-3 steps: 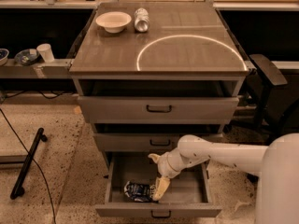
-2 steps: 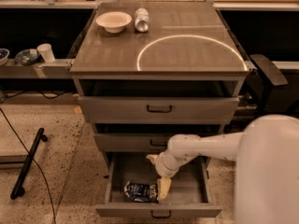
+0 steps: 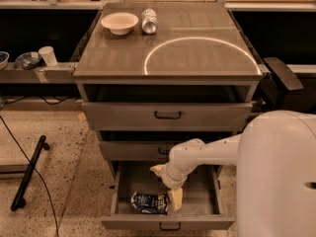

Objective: Pick blue chip bag from bottom drawer and place on counter

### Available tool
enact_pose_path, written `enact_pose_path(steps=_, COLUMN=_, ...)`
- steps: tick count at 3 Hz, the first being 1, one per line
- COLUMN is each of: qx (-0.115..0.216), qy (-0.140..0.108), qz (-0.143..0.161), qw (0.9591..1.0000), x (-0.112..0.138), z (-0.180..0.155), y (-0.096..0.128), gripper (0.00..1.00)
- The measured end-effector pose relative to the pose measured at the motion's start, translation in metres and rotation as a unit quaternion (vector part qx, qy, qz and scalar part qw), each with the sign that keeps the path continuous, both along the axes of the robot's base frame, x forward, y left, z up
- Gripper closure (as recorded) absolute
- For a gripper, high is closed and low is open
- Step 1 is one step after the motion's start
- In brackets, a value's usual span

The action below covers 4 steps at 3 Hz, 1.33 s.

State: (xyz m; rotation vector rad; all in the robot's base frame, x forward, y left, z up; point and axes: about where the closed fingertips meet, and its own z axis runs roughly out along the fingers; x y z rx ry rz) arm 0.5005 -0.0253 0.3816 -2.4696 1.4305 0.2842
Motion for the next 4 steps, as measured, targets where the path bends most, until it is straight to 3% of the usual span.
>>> enact_pose_path(steps=1, qx=-0.011, qy=-0.006, qz=0.015, qw=0.9998, x=0.003, z=-0.007, y=-0.006, gripper=0.00)
enact_pose_path(steps=2, qx=0.029, qy=0.000, qz=0.028, qw=0.9992, x=0.007, z=-0.015, y=-0.002, gripper=0.00)
enact_pose_path(steps=3, qx=0.120, qy=0.027, qz=0.032, qw=0.9919, x=0.004, z=-0.024, y=0.008, gripper=0.00)
enact_pose_path(steps=4, qx=0.166, qy=0.031, qz=0.071, qw=0.9830, x=0.004, z=-0.028, y=0.019, gripper=0.00)
